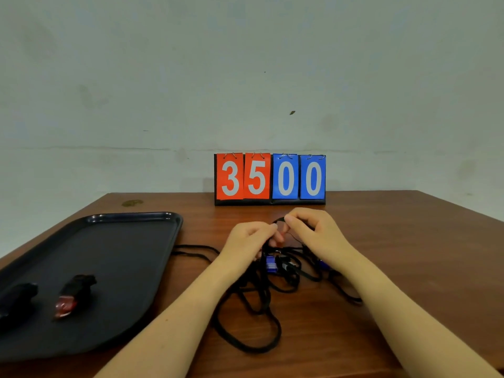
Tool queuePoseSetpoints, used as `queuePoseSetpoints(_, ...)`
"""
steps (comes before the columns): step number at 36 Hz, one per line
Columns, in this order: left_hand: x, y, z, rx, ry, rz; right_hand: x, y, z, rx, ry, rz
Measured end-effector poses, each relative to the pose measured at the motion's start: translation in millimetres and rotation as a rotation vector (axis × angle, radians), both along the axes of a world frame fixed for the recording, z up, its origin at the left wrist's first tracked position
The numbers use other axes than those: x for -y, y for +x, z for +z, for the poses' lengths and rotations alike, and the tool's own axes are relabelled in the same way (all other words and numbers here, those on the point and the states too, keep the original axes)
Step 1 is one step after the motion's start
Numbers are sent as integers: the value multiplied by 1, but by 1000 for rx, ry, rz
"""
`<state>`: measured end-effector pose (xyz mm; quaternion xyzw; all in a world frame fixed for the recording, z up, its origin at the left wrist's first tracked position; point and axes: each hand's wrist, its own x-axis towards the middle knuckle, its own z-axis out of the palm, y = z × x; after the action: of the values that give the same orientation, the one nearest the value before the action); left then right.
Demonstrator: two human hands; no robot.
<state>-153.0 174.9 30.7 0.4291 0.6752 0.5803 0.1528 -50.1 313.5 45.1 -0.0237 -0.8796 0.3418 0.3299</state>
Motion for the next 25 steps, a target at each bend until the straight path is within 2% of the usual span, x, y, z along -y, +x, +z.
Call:
queuePoseSetpoints(3,0,-7,3,108,108,68,-2,1,1,-9,-35,-6)
queuePoseSetpoints(8,2,-17,12,508,349,287,-7,1,1,84,-68,-58)
queuePoseSetpoints(12,6,-22,12,480,317,402,-10,0,3,45,-205,-84)
queuePoseSetpoints(21,4,-20,9,385,217,365,-20,1,2,-65,-474,-181)
queuePoseSetpoints(25,1,-18,9,358,197,372,-33,-1,0,-138,-632,-291)
